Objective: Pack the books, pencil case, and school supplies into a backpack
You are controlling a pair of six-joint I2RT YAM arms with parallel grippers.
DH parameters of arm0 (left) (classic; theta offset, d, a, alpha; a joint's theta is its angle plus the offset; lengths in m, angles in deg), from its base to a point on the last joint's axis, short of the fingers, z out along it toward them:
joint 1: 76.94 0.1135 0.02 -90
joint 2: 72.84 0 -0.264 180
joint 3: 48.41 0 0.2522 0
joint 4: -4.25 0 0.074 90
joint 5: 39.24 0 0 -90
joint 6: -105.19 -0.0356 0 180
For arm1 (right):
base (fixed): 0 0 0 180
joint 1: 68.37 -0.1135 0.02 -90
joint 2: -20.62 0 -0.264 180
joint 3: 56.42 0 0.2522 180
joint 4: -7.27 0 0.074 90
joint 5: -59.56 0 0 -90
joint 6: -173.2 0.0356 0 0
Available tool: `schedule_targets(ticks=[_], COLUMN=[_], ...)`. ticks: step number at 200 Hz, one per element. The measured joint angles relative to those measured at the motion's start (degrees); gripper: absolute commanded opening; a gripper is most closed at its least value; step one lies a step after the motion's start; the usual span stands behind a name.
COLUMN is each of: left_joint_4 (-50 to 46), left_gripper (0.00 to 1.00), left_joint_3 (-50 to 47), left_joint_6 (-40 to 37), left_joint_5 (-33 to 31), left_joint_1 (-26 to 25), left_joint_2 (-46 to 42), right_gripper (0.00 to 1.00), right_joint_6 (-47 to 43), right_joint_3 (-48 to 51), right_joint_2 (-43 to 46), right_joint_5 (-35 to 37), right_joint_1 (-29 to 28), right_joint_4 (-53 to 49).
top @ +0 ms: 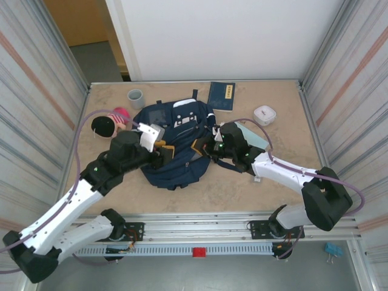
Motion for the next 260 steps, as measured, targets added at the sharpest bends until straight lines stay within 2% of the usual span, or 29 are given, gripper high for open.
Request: schedule_targets(ticks=[25,45,81,145,209,237,260], left_joint_4=[-6.9,-9.4,-11.0,-9.7,-8.6,-9.1,-9.2], left_gripper=[0.44,0.44,0.44,0.42,0.31,0.24,0.10], left_joint_3=[-0.1,-0.1,0.5,3.2,4.2,4.5,4.6], left_joint_6=[12.2,20.0,27.9,32.8,35.1,36.2,37.0], left_joint_5=[-7.5,-12.2,-15.1,-17.2,-19.6,-21.1,-21.8], left_joint_1=[-7.9,-12.9,-14.4,-15.4,-15.4,-15.5,-15.5], left_joint_2=[-0.5,2.9,12.5,18.6,22.5,24.0,24.7], right_gripper=[0.00,0.00,0.00,0.00,0.00,0.00,0.00], right_joint_6=[-0.1,-0.3,-0.5,-0.5,-0.5,-0.5,-0.5], right_joint_3=[-1.3,-2.6,-4.0,-5.9,-6.8,-6.8,-6.8], right_joint_2=[-0.1,-0.1,-0.7,-2.5,-2.8,-2.8,-2.8], right_joint_5=[0.7,1.0,1.3,1.6,1.7,1.9,1.9], right_joint_1=[-0.5,-0.8,-1.4,-2.9,-3.4,-3.7,-3.7], right_joint_4=[-1.3,-2.1,-2.4,-3.1,-4.1,-4.9,-5.3])
